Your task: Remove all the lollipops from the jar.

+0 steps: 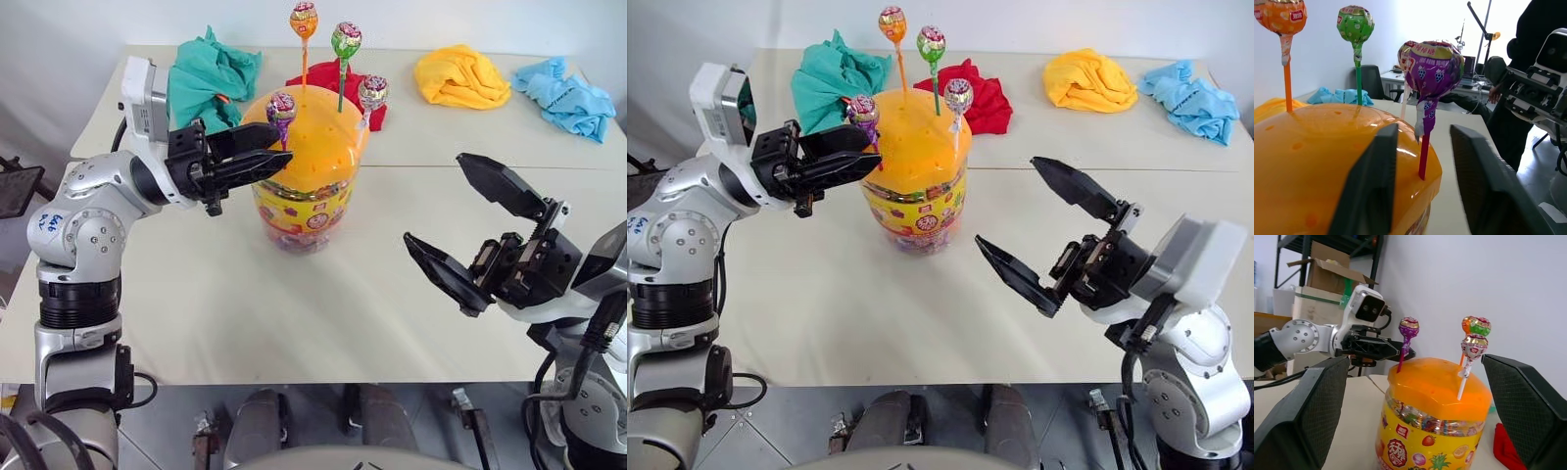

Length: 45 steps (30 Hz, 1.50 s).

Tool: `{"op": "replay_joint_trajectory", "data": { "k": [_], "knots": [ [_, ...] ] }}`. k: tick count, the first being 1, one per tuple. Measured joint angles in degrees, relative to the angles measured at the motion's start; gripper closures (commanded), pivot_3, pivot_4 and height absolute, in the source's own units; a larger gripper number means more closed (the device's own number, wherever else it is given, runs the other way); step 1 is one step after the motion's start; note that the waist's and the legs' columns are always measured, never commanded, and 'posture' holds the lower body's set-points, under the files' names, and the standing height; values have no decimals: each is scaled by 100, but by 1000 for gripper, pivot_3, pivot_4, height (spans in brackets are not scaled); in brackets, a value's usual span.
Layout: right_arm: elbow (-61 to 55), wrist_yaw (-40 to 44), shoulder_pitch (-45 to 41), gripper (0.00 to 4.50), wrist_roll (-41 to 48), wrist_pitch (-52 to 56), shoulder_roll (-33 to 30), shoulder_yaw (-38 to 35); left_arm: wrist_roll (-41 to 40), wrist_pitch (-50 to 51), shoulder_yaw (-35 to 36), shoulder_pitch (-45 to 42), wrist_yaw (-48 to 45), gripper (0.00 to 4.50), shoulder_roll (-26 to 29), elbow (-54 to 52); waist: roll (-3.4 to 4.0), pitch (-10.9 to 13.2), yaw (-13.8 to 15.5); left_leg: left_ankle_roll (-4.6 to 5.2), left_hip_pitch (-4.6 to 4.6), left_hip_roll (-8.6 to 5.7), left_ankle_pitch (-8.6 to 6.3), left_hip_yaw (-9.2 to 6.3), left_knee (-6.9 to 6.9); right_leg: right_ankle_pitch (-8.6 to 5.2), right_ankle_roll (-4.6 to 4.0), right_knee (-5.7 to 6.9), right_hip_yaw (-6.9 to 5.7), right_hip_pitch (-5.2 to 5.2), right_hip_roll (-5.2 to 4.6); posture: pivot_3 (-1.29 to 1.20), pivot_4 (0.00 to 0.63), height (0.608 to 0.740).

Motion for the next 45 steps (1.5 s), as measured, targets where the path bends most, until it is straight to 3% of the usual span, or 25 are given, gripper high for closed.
{"op": "replay_joint_trajectory", "data": {
  "k": [3, 9, 13, 15, 18, 21, 24, 28, 34, 40, 42, 45],
  "knots": [
    [-30, -70, 25, 0, -62, -2, 24, 90, -9, 28, 6, -32, -29, 4466, -42, 6, 0, 0, -11, 0, 1, 1, 0, 0, -1, -1, 1, 0, 0, -1, 1, 0, 150, 740],
    [-27, -43, -132, 0, -67, -55, 5, 173, -785, 507, 564, -311, 444, 4466, -489, 222, -3, 2, -9, 1, -1, 1, 0, -32, 3, 1, 4, -2, 4, 0, -1, 0, 150, 740],
    [180, 483, -449, 0, 9, -38, -356, 191, -1475, 950, 1354, -405, 1193, 4466, -444, 484, -3, 2, -28, 1, 6, 4, 0, -38, -1, 1, 4, 2, 4, 0, 0, 0, 150, 740],
    [346, 858, -629, 0, 78, 42, -617, 259, -1530, 1224, 1586, -313, 1567, 4466, -105, 754, -3, 2, -68, 1, 7, 5, 0, -37, -4, 1, 4, 3, 5, -1, 1, 0, 150, 740],
    [745, 1694, -730, 0, 291, 316, -1147, 419, -1175, 1416, 1818, 520, 1672, 4466, 846, 941, -3, 2, -166, 2, 14, 5, 0, -35, -24, 1, 5, -1, 2, -3, 1, 0, 150, 740],
    [1161, 2439, -704, 0, 246, 362, -1471, 547, -393, 1297, 1743, 2064, 1338, 4466, 1724, 792, -3, 3, -191, 4, 16, 2, -3, -25, -42, 0, 4, -7, 2, -11, 0, 0, 150, 740],
    [1614, 2969, -597, 0, -32, 290, -1578, 673, 184, 1200, 1829, 3419, 1287, 4466, 1905, 593, -15, 10, -127, 2, 3, 4, -6, -18, -31, -1, 4, -15, -5, -9, -2, 0, 150, 740],
    [2084, 3108, -461, 0, -363, 169, -1536, 664, 412, 1188, 2254, 4549, 1519, 4466, 1639, 188, -21, 12, -22, 11, 2, 3, -19, -30, -9, -2, 2, -12, -3, -5, -14, 0, 150, 740],
    [2106, 3011, -454, 0, -420, 165, -1383, 600, 743, 930, 2270, 5173, 1484, 2869, 1465, -186, -18, 12, -17, 6, 7, 7, -23, -18, -8, -2, 1, -8, -7, -8, -16, 0, 150, 740],
    [1804, 2288, -700, 0, 157, 580, -1091, 340, 1138, -255, 2325, 5092, 884, 1038, 1457, 347, -17, 12, -33, 1, 8, 11, -28, -11, -9, -4, -3, -4, -14, -15, -17, 0, 150, 740],
    [1789, 2051, -792, 0, 395, 663, -887, 200, 1097, -633, 2506, 4862, 541, 1038, 1457, 508, -21, 11, -17, 0, 2, 15, -29, -12, -5, -5, -4, -5, -24, -15, -16, 0, 150, 740],
    [1658, 1257, -1057, 0, 929, 711, -479, -207, 137, -248, 2855, 3858, 164, 1038, 1541, 481, -20, 12, 27, 2, -2, 10, -29, -19, 4, -4, -3, 3, -26, -13, -23, 0, 150, 740]
  ]
}}
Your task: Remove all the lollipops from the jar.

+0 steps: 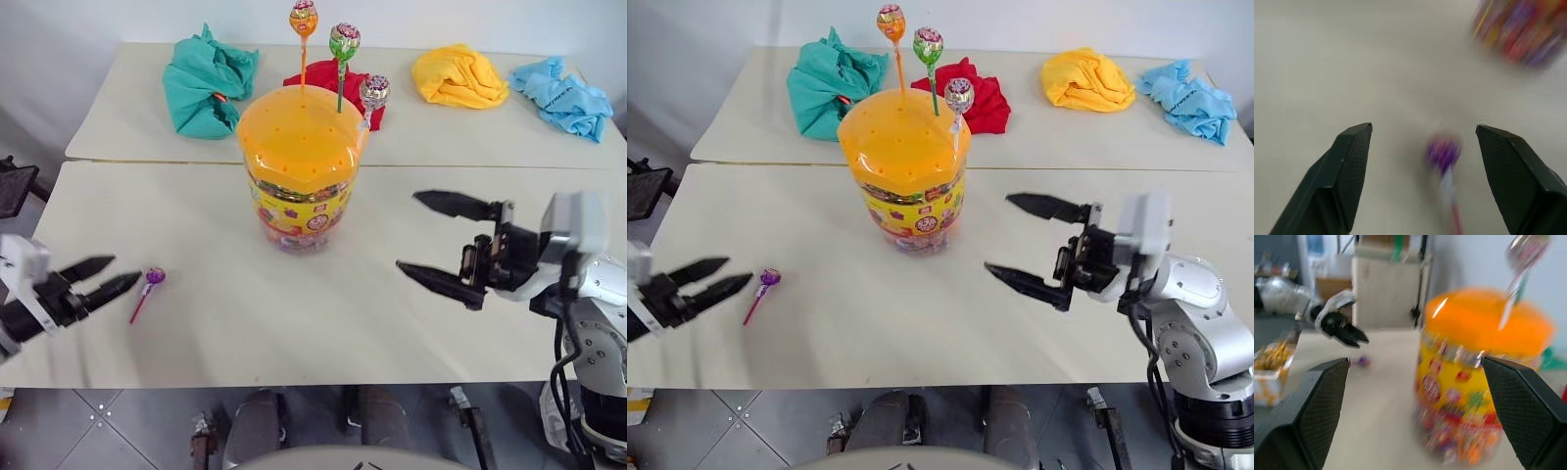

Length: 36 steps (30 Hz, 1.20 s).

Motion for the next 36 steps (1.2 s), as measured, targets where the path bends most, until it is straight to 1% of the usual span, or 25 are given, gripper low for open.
{"op": "replay_joint_trajectory", "data": {
  "k": [3, 4, 5, 6, 7, 8, 11, 14, 18, 21, 28, 31, 33, 36],
  "knots": [
    [-293, -533, -110, 0, 217, -18, 95, -349, -725, 472, -58, -1274, 48, 1038, 55, -146, 1, -1, -2, 5, 6, -10, -3, -8, -1, 1, 2, 10, 4, 4, -5, 0, 150, 740],
    [-418, -752, -60, 0, 254, -20, 153, -449, -875, 653, -266, -1871, 124, 1038, 17, -89, 0, -2, -12, 6, 6, -11, -3, -5, -3, 2, 4, 11, 3, 5, -3, 0, 150, 740],
    [-492, -848, -38, 0, 259, -20, 198, -469, -932, 712, -386, -2123, 160, 1038, -1, -73, 0, -2, -32, 5, 7, -11, -3, 2, -5, 2, 4, 12, 2, 4, -1, 0, 150, 740],
    [-625, -1015, 145, 0, 253, -46, 225, -628, -870, 759, -730, -2734, 163, 1038, -223, 150, 4, -2, -12, 5, 9, -14, -4, 6, -6, 2, 5, 13, 2, 5, -1, 0, 150, 740],
    [-669, -1160, 208, 0, 239, -48, 298, -647, -771, 746, -1044, -3246, 189, 1038, -422, 316, 3, -2, -13, 5, 2, -19, -1, 25, 0, 3, 5, 15, -7, 9, 5, 0, 150, 740],
    [-795, -1321, 314, 0, 194, -66, 352, -689, -500, 651, -1514, -3886, 206, 1038, -704, 659, -3, -4, 10, 5, 0, -18, 0, 28, 3, 3, 6, 11, -10, 13, 7, 0, 150, 740],
    [-1060, -1541, 593, 0, 82, -157, 405, -776, 190, 230, -2358, -4981, 117, 1038, -1291, 1532, -6, -3, -23, 7, 2, -19, 1, 50, -4, 5, 13, -8, -10, 11, 10, 0, 150, 740],
    [-1233, -1668, 798, 0, 50, -170, 427, -763, 659, -38, -2898, -5773, -158, 1038, -1743, 2266, -7, -2, -98, 7, 1, -16, 1, 63, -13, 2, 21, -14, -10, 2, 12, 0, 150, 740],
    [-1395, -1814, 915, 0, -12, -216, 448, -767, 1180, -241, -3292, -6481, -390, 1038, -1930, 3036, -5, -2, -187, 5, 5, -10, 2, 63, -19, -1, 23, -14, -8, 1, 18, 0, 150, 740],
    [-1434, -1906, 920, 0, -57, -291, 484, -753, 1454, -397, -3356, -6784, -573, 1564, -2052, 3508, -5, -1, -175, 6, 5, -10, 2, 64, -13, -1, 24, -14, -5, 3, 16, 0, 150, 740],
    [-1497, -2006, 930, 0, -174, -379, 511, -733, 1765, -504, -3305, -7068, -787, 3677, -2126, 4152, -7, 0, -139, 9, 0, -11, 0, 62, -6, 0, 27, -15, -2, 4, 14, 0, 150, 740],
    [-1496, -2006, 929, 0, -202, -409, 510, -732, 1762, -534, -3194, -7111, -925, 4452, -2237, 4249, -7, 0, -135, 9, 0, -11, 1, 61, -4, 0, 27, -14, -2, 5, 14, 0, 150, 740],
    [-1496, -2002, 927, 0, -218, -409, 510, -725, 1746, -556, -3053, -7112, -909, 4452, -2330, 4283, -7, 0, -133, 10, 0, -11, 1, 61, -3, 0, 27, -14, -1, 5, 13, 0, 150, 740],
    [-1472, -1877, 835, 0, -121, -408, 506, -622, 1551, -676, -2539, -7112, -622, 4452, -2475, 4339, -8, 1, -152, 10, 0, -11, 1, 60, -3, 0, 27, -14, 0, 4, 13, 0, 150, 740]
  ]
}}
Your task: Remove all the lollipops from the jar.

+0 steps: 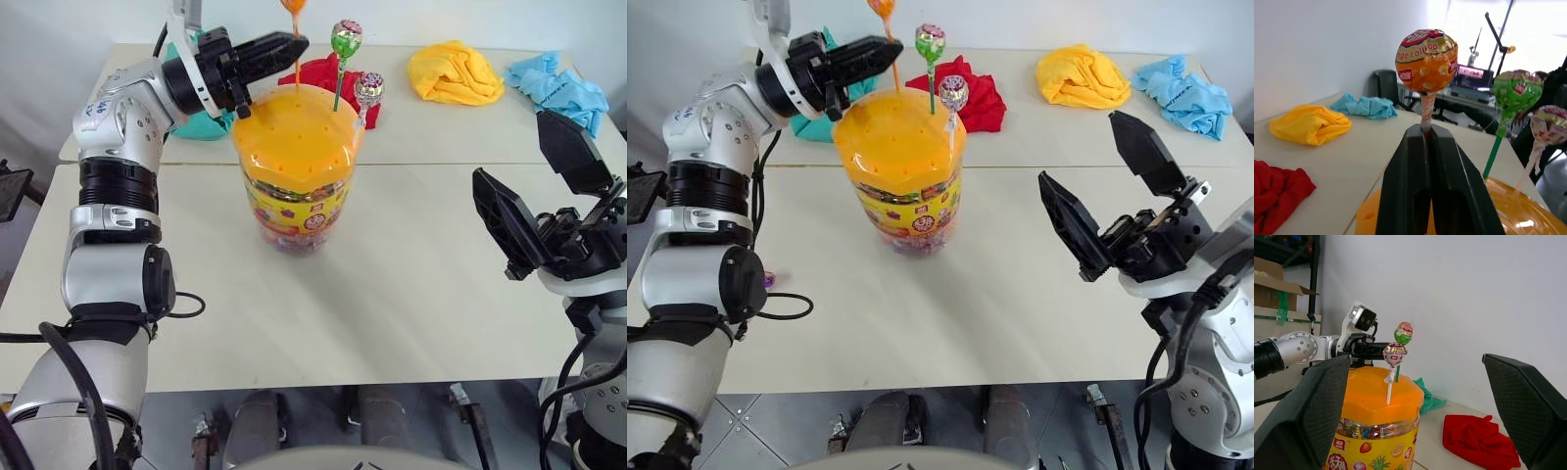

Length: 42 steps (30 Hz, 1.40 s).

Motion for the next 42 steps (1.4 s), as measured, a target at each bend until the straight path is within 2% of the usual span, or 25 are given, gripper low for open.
{"op": "replay_joint_trajectory", "data": {
  "k": [4, 6, 8, 11, 14, 16, 19, 22, 26, 27, 29, 35, 38, 40, 42],
  "knots": [
    [135, 423, -433, 0, 212, 38, -173, 287, -476, 252, 813, 53, 483, 4452, 233, -74, 4, 3, -78, 0, 5, 4, 0, -5, -9, 0, 0, 5, 2, -4, 2, 0, 150, 740],
    [268, 813, -728, 0, 211, 136, -409, 570, -529, 389, 972, 289, 695, 4452, 580, -299, 7, 4, -130, 0, 12, 6, 0, -6, -12, 0, -1, 8, 4, -4, 3, 0, 150, 740],
    [350, 1503, -1054, 0, 168, 284, -776, 1055, -445, 736, 1032, 910, 1031, 4452, 1171, -815, 9, 4, -206, 0, 22, 7, 0, -33, -20, -1, -1, 10, 10, -6, 3, 0, 150, 740],
    [545, 2407, -1197, 0, 64, 356, -979, 1524, -212, 1357, 951, 2397, 1305, 4452, 1965, -1894, 6, 5, -190, 2, 14, 5, -3, -53, -18, -1, -2, 14, -1, -6, 0, 0, 150, 740],
    [1084, 3239, -1062, 0, -224, 294, -1188, 1731, -112, 2187, 985, 4652, 1330, 4452, 2718, -3531, -1, 9, -179, 10, 11, 3, -21, -54, -7, -1, -2, 15, 0, -5, -7, 0, 150, 740],
    [1350, 3493, -1094, 0, -373, 249, -1179, 1792, -148, 2569, 1057, 5254, 1402, 4452, 2734, -4091, -13, 18, -27, 11, -18, 0, -22, -51, 25, -1, -1, 9, -3, -1, -9, 0, 150, 740],
    [1636, 3792, -1177, 0, -574, 134, -1152, 1888, -398, 3163, 1597, 6273, 1591, 4452, 2772, -5333, -25, 17, 100, 13, -14, -2, -23, -74, 37, -1, -2, 8, 13, 9, -16, 0, 150, 740],
    [1975, 3942, -1202, 0, -836, -18, -1102, 1898, -678, 3680, 2167, 7277, 1705, 4452, 2717, -6354, -20, 17, 108, 11, -4, 0, -25, -63, 33, -1, -2, 7, 17, 6, -16, 0, 150, 740],
    [2196, 3980, -985, 0, -1055, -166, -1092, 1849, -857, 4008, 2188, 8238, 1779, 4452, 2395, -6976, -12, 16, 109, 4, 9, 7, -23, -57, 17, -3, -5, 12, 14, 4, -8, 0, 150, 740],
    [2209, 3972, -963, 0, -1084, -219, -1087, 1830, -776, 3904, 2108, 8430, 1777, 4010, 2425, -6963, -12, 16, 107, -1, 9, 10, -21, -56, 16, -4, -8, 11, 11, 4, -4, 0, 150, 740],
    [2209, 3935, -951, 0, -1117, -252, -1055, 1723, -646, 3683, 2001, 8539, 1751, 3601, 2498, -6879, -11, 16, 110, -5, 11, 10, -19, -54, 16, -7, -13, 11, 12, 3, -5, 0, 150, 740],
    [2186, 3721, -810, 0, -1136, -246, -975, 1609, -417, 2829, 1881, 8460, 1439, 1771, 2594, -6371, -8, 14, 104, -7, 14, 10, -21, -45, 9, -12, -22, 16, 12, -4, -8, 0, 150, 740],
    [2083, 3297, -816, 0, -942, -54, -806, 1434, -466, 2140, 1909, 8199, 923, 847, 2611, -6091, -7, 14, 103, -8, 11, 14, -21, -40, 7, -13, -23, 17, 7, -8, -8, 0, 150, 740],
    [2035, 2768, -1053, 0, -674, 240, -602, 1373, -831, 1909, 2165, 7791, 560, 263, 2580, -5811, -7, 14, 90, -8, 13, 17, -21, -37, 11, -14, -25, 21, 7, -9, -7, 0, 150, 740],
    [1991, 2311, -1367, 0, -527, 500, -504, 1367, -1281, 1808, 2515, 7410, 281, 263, 2523, -5643, -6, 14, 60, -8, 13, 18, -21, -35, 10, -15, -27, 26, 7, -11, -8, 0, 150, 740]
  ]
}}
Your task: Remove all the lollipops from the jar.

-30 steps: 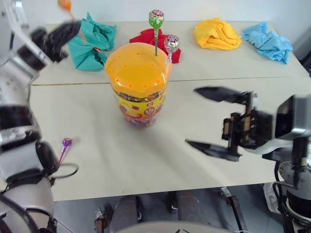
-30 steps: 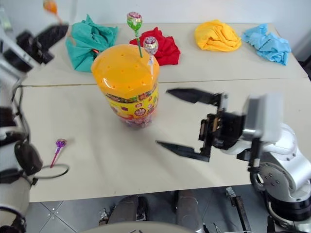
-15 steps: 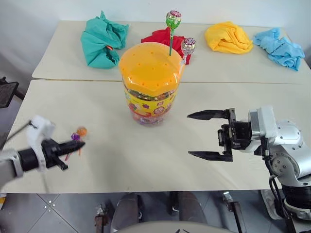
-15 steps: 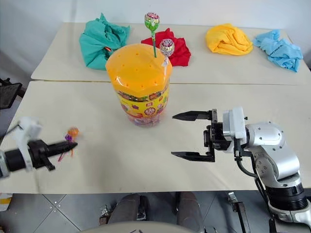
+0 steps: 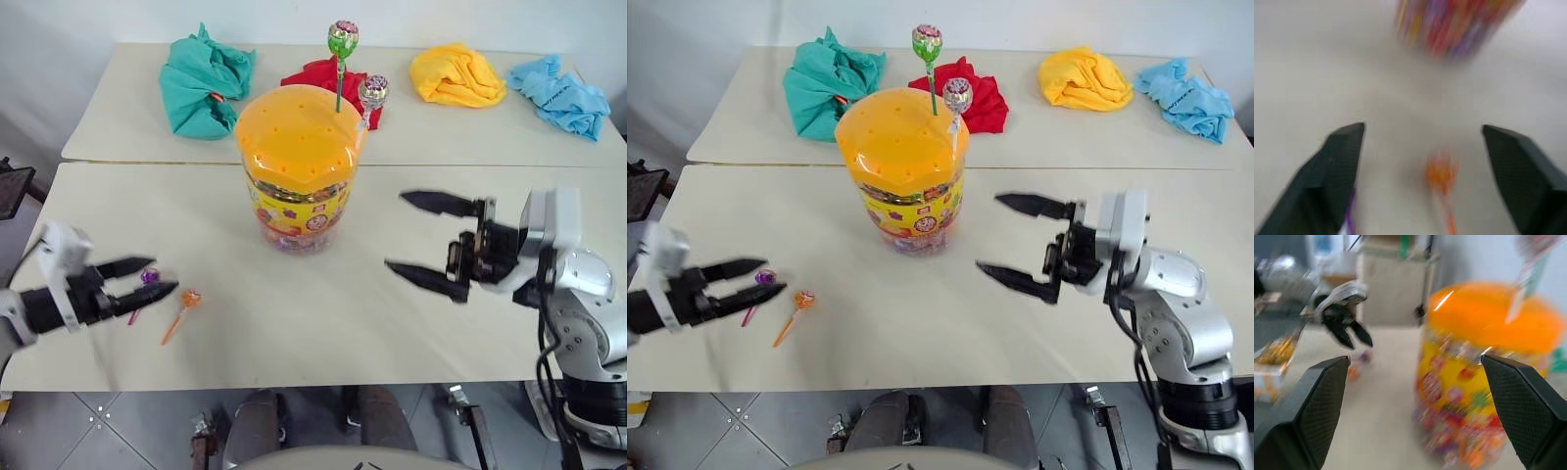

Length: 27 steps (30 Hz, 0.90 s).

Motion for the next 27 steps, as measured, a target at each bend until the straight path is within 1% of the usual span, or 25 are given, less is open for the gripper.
{"op": "replay_joint_trajectory", "data": {
  "k": [2, 5, 8, 11, 13, 16, 27],
  "knots": [
    [12, -540, -591, 0, 43, 257, 204, 9, -549, -83, 359, -339, -243, 263, -229, 201, 10, -2, -67, 0, 1, -1, 0, 1, -2, 0, 0, 6, -1, -5, -3, 0, 150, 740],
    [55, -1289, -1375, 0, -57, 646, 406, 125, -1008, -116, 434, -648, -188, 263, -595, 280, 13, -2, -108, -2, 1, 2, 0, -1, -7, 0, 0, 13, -6, -9, 0, 0, 150, 740],
    [206, -1970, -2003, 0, -295, 1061, 789, 463, -1440, -222, 392, -900, 50, 263, -1097, 9, 12, -2, -140, -3, -1, 3, -1, -1, -7, 0, 0, 14, -7, -9, 2, 0, 150, 740],
    [370, -2285, -2169, 0, -463, 1291, 1011, 654, -1680, -278, 357, -912, 133, 263, -1216, -227, 11, -3, -151, -2, -5, -3, -1, -1, -7, 0, 0, 14, -12, -7, 0, 0, 150, 740],
    [462, -2332, -2173, 0, -532, 1359, 1063, 721, -1771, -294, 320, -891, 185, 263, -1242, -330, 11, -3, -147, -2, -7, -6, -1, 0, -7, 0, 0, 12, -13, -5, -1, 0, 150, 740],
    [509, -2273, -2174, 590, -617, 1480, 1061, 790, -1861, -314, 240, -892, 252, 227, -1255, -369, 11, -3, -151, -2, -7, -5, -1, -1, -7, 0, 0, 11, -12, -6, 0, 0, 150, 740],
    [565, -1918, -2179, 4268, -718, 1591, 1084, 778, -1887, -471, 210, -858, 279, 227, -1179, -314, 11, -3, -239, -2, -6, -1, -1, -1, -11, 0, 1, 9, -13, -7, 6, 0, 150, 740]
  ]
}}
